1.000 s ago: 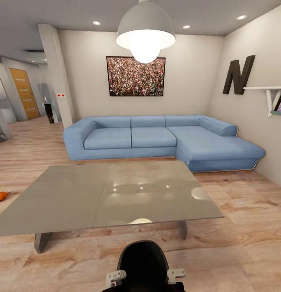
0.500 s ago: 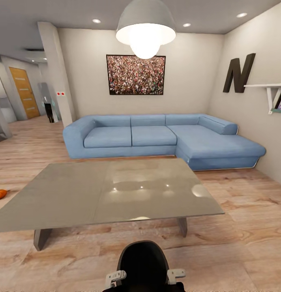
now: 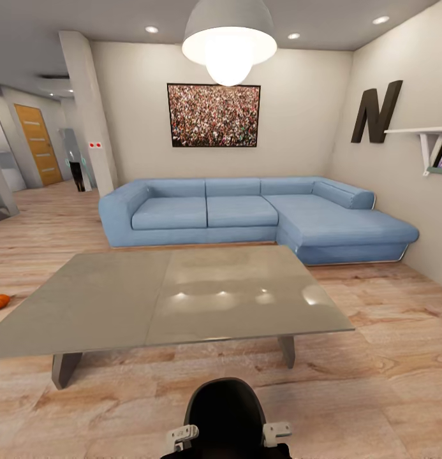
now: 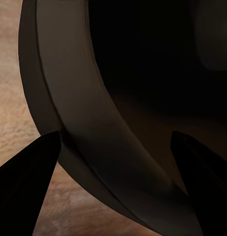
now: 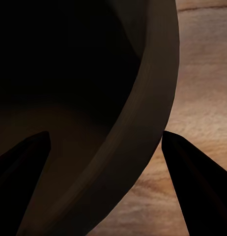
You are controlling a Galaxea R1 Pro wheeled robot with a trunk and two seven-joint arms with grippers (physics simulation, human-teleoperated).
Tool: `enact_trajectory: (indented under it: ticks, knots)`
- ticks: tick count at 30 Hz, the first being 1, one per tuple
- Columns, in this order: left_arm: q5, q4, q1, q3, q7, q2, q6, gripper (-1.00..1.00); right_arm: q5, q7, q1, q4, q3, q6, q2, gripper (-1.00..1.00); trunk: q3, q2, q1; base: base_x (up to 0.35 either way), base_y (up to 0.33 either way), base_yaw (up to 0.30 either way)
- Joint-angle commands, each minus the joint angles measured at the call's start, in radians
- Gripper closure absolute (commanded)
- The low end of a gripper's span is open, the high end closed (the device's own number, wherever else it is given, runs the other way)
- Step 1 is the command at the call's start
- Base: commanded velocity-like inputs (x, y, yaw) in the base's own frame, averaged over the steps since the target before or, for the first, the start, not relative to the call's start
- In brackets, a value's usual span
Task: Place each of the two pumpkins and all three candles from the living room inside a cabinet in the living room (use any cabinet), then make sure every cabinet is closed, and position the cauldron so it is next to a table in the living room.
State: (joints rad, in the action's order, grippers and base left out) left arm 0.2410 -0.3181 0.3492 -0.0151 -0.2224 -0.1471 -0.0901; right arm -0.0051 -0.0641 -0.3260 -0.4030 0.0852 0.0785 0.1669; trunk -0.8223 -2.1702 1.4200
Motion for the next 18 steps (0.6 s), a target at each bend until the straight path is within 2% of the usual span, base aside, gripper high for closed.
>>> enact_trajectory:
  ticks: [1,4,9,14,18]
  knots:
    - [0.014,-0.005,0.001,-0.014,-0.002,0.004,-0.007,1.0,-0.013,0.018,-0.001,0.0,0.018,0.007,-0.001,1.0,-0.004,-0.008,0.004,0.0,0.0,0.0]
    - [0.014,-0.005,0.001,-0.014,-0.002,0.004,-0.007,1.0,-0.013,0.018,-0.001,0.0,0.018,0.007,-0.001,1.0,-0.013,-0.029,0.015,0.0,0.0,0.0]
    - [0.014,-0.005,0.001,-0.014,-0.002,0.004,-0.007,1.0,-0.013,0.018,-0.001,0.0,0.018,0.007,-0.001,1.0,-0.013,-0.029,0.015,0.0,0.0,0.0]
    - [0.014,-0.005,0.001,-0.014,-0.002,0.004,-0.007,1.0,-0.013,0.018,-0.001,0.0,0.018,0.007,-0.001,1.0,-0.029,-0.064,0.034,0.0,0.0,0.0]
    - [0.014,-0.005,0.001,-0.014,-0.002,0.004,-0.007,1.0,-0.013,0.019,-0.001,0.0,0.018,0.007,-0.001,1.0,-0.029,-0.064,0.034,0.0,0.0,0.0]
